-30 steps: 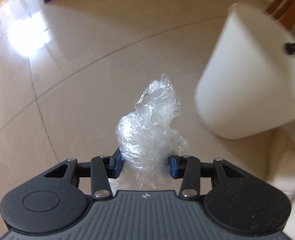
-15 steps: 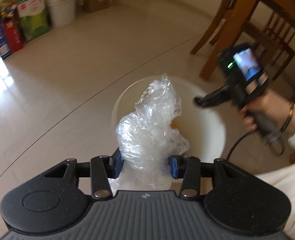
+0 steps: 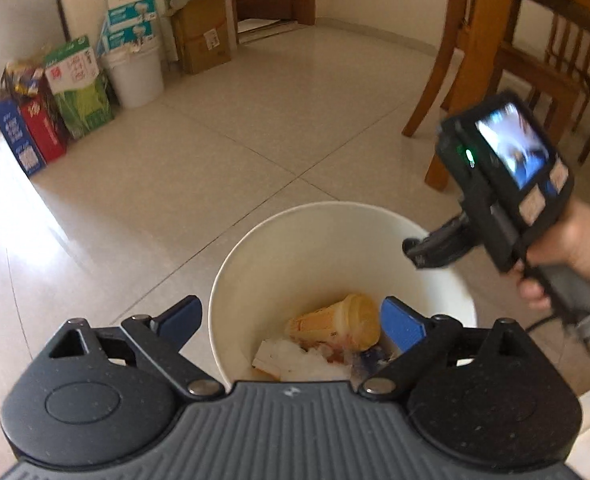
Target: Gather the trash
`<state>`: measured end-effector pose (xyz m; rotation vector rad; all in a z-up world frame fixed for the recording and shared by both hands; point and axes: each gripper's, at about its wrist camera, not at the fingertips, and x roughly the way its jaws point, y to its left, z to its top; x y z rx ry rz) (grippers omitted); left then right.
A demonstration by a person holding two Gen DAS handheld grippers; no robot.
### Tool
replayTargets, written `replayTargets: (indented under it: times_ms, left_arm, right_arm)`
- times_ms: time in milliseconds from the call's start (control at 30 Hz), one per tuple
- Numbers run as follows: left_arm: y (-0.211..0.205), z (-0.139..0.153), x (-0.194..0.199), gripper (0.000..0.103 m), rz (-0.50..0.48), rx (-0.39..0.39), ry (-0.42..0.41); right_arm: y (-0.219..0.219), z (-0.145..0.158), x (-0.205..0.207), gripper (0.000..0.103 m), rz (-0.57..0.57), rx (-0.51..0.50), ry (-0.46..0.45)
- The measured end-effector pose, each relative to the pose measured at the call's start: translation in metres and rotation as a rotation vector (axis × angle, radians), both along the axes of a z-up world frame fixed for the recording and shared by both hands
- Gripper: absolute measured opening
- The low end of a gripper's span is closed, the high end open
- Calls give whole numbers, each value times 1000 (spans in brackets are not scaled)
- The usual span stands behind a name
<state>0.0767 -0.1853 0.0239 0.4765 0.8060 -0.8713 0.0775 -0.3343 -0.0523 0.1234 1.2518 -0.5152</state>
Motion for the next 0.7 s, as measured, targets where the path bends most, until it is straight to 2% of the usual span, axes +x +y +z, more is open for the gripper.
replayTargets:
  times_ms: [133, 233, 400, 600, 700]
  left_arm:
    - [3, -5, -10, 97, 23, 42, -63]
    - [8, -8, -13, 97, 49, 41, -54]
    - [25, -12, -16, 100, 144, 29, -69]
    - [37, -19, -22, 100, 217, 87, -91]
    - [39, -20, -26, 100, 237, 104, -81]
  right_arm:
    - [-2, 1, -1, 15, -3, 7, -2]
    - [-2, 1, -1, 15, -3, 6, 0]
    - [0, 2, 0, 15, 8, 10, 11]
    - [11, 5, -8, 25, 46, 17, 36]
    - [15, 11, -14, 41, 33, 64, 29]
